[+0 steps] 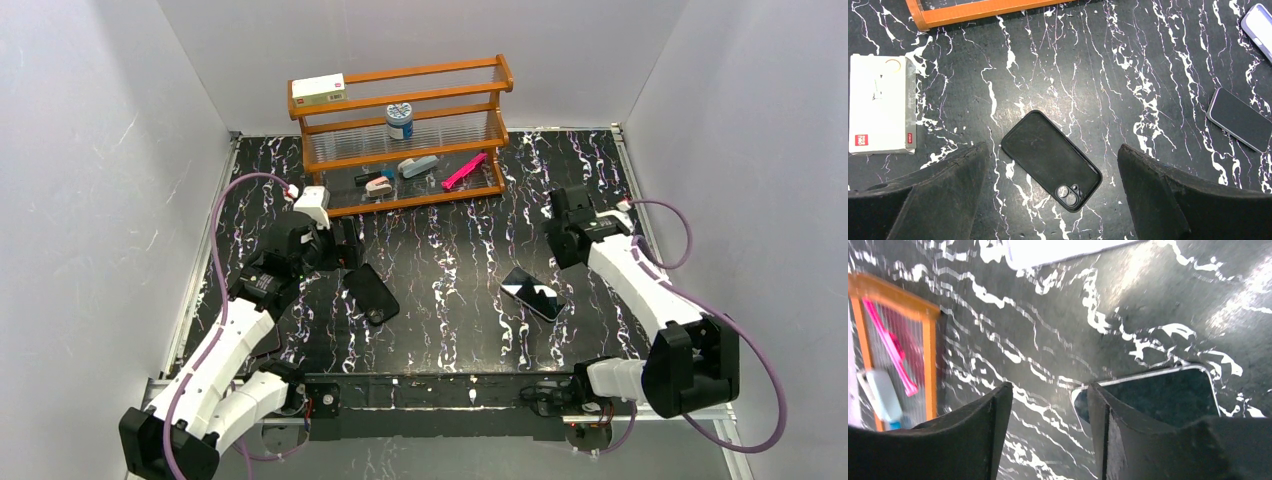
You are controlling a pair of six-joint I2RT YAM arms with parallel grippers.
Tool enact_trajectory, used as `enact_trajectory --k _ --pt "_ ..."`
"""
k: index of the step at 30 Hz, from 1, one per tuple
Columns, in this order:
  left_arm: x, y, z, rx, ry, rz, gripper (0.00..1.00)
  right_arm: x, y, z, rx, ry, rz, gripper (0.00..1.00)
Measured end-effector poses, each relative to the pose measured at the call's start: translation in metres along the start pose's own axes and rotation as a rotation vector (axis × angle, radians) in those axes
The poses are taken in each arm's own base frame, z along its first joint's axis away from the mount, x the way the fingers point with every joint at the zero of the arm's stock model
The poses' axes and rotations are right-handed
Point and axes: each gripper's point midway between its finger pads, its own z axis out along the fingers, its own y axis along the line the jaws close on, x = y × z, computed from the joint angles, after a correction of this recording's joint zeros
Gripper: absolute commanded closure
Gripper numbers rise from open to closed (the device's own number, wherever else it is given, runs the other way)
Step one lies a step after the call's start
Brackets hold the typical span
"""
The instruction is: Put the phone into the phone case
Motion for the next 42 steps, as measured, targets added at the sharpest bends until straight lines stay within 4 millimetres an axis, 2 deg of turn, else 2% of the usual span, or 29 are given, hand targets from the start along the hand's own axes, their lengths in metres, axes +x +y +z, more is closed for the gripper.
enact_trajectory --k 5,9,14,28,42 --pt "-0.002 0.000 -0.002 0.003 -0.011 0.006 0.02 -0.037 -0.008 0.022 0.052 -0.045 0.148 0.54" --pt "-0.003 0.000 -0.003 0.004 -0.014 0.009 0.02 -0.053 -0.017 0.040 0.101 -0.065 0.234 0.58" --pt "-0.004 -0.001 -0.005 0.007 -0.022 0.010 0.02 -0.056 -0.036 0.071 0.222 -0.056 0.303 0.59" --pt "-0.004 -0.004 -0.006 0.017 -0.022 0.027 0.02 -0.068 -0.054 0.122 0.345 -0.033 0.463 0.59" --pt "0.001 -0.003 -0.007 0.013 -0.004 0.039 0.02 -0.066 -0.053 0.123 0.371 0.029 0.523 0.57"
